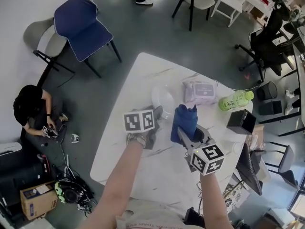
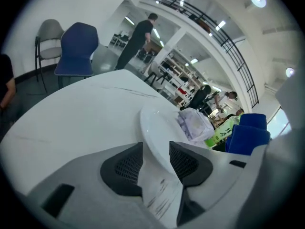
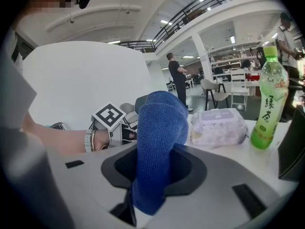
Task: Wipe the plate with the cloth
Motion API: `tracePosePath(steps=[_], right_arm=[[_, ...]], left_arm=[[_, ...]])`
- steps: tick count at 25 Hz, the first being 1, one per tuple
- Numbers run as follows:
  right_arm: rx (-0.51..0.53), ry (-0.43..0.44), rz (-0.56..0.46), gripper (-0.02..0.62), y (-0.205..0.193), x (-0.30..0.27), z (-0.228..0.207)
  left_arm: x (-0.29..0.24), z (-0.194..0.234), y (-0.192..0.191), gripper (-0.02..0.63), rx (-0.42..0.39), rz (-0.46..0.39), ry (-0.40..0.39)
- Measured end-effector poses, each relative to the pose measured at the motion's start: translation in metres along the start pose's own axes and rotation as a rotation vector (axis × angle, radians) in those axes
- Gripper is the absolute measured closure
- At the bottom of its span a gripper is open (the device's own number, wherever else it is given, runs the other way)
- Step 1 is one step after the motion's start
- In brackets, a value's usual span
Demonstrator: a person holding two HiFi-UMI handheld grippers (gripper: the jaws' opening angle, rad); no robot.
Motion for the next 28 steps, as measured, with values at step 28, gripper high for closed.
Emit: tracePosePath(steps=[28], right_arm=[[-0.02,-0.047,-0.051,0.472,0.005,0.023,0.001]], left_arm=[[0.018,-0.028,0.002,0.597,0.186,-0.016,-0.163]])
Point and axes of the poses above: the fingertips, and each gripper's own axes: x backward along the fingers, z to its left, y out of its top, the point moved 1 cm from there along x, backward along the fingers, and after that the axes turned 15 degrees about x, right-handed, at the moved point
